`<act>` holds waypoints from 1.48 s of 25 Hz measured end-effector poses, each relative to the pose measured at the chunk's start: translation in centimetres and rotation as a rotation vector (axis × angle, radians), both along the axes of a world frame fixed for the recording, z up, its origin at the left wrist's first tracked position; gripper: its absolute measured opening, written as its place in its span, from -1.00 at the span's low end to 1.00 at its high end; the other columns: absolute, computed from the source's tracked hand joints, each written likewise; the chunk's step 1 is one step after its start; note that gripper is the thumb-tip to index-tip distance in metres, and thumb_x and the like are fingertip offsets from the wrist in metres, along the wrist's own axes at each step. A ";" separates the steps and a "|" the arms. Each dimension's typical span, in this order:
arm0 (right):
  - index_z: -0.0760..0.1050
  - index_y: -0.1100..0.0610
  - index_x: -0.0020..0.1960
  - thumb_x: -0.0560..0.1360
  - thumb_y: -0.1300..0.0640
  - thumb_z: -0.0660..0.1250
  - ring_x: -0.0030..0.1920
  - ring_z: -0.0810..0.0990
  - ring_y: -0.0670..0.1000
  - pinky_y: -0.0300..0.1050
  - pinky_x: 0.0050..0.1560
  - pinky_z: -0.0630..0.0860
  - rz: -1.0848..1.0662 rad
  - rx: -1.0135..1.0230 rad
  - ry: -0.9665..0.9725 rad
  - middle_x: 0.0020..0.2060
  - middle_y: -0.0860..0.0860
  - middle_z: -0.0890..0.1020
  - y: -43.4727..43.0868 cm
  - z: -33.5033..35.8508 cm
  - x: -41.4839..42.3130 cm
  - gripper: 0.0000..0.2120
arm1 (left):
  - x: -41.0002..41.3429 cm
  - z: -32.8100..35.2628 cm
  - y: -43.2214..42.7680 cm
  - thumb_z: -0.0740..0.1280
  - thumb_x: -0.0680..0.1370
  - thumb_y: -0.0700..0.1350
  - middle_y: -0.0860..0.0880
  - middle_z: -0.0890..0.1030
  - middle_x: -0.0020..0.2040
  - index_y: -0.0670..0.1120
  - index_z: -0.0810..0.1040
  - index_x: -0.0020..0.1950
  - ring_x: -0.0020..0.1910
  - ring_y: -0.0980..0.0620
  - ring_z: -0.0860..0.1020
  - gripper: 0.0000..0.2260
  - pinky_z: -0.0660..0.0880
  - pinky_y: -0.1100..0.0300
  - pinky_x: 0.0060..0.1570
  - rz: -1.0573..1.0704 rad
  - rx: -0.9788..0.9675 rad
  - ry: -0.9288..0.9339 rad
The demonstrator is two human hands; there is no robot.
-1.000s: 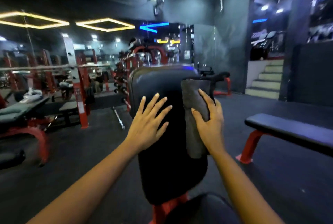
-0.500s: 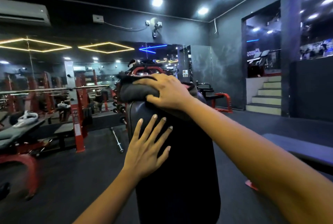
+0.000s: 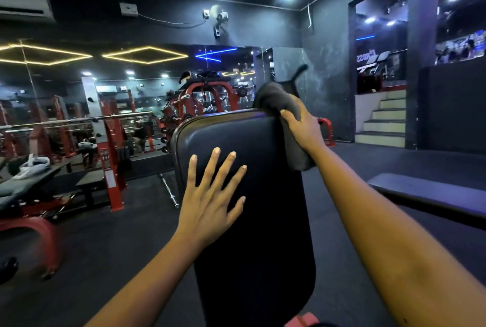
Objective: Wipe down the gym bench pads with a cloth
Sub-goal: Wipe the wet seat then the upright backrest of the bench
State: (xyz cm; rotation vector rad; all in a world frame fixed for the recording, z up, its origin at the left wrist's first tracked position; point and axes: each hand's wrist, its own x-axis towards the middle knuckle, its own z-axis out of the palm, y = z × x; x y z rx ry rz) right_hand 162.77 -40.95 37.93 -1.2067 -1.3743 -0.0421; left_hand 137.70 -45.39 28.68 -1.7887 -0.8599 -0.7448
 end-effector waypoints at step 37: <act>-0.12 -0.05 0.52 0.54 -0.19 0.15 0.29 0.37 0.33 0.17 0.26 0.31 -0.298 -0.604 1.187 0.33 0.30 0.37 -11.1 -31.5 -11.0 -0.31 | -3.8 -15.9 -6.8 0.21 0.54 0.03 -0.06 0.01 0.53 0.02 0.06 0.51 0.54 -0.06 -0.06 -0.42 -0.07 0.00 0.50 -0.361 -0.600 -0.237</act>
